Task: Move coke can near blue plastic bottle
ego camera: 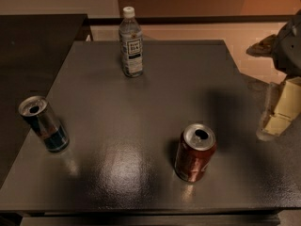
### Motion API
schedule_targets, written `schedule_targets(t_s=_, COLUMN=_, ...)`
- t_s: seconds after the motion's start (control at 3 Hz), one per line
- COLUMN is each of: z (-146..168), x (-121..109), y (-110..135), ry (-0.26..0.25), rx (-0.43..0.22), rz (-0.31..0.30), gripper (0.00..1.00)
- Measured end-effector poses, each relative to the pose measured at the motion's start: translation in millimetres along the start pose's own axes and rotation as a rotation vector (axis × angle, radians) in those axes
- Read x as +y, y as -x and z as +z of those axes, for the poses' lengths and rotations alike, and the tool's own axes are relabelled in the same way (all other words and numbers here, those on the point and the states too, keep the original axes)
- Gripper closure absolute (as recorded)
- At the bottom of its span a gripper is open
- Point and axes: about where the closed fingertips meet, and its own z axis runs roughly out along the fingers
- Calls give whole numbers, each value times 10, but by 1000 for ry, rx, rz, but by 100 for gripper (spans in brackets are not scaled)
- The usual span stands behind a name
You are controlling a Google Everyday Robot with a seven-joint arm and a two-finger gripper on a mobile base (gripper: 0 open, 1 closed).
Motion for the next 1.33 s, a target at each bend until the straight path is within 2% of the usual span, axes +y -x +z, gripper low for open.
schedule_targets(t_s=0.67, z=302, x=576, y=365, ry=158, rx=-215, rz=-134, gripper=0)
schedule_targets(t_s=1.0, z=445, x=808, y=587, ry=212, rx=-304, rz=-191, gripper=0)
schedule_targets(t_s=1.33, z=535, x=963, y=731, ry=249, rx=-354, rz=-226, gripper=0)
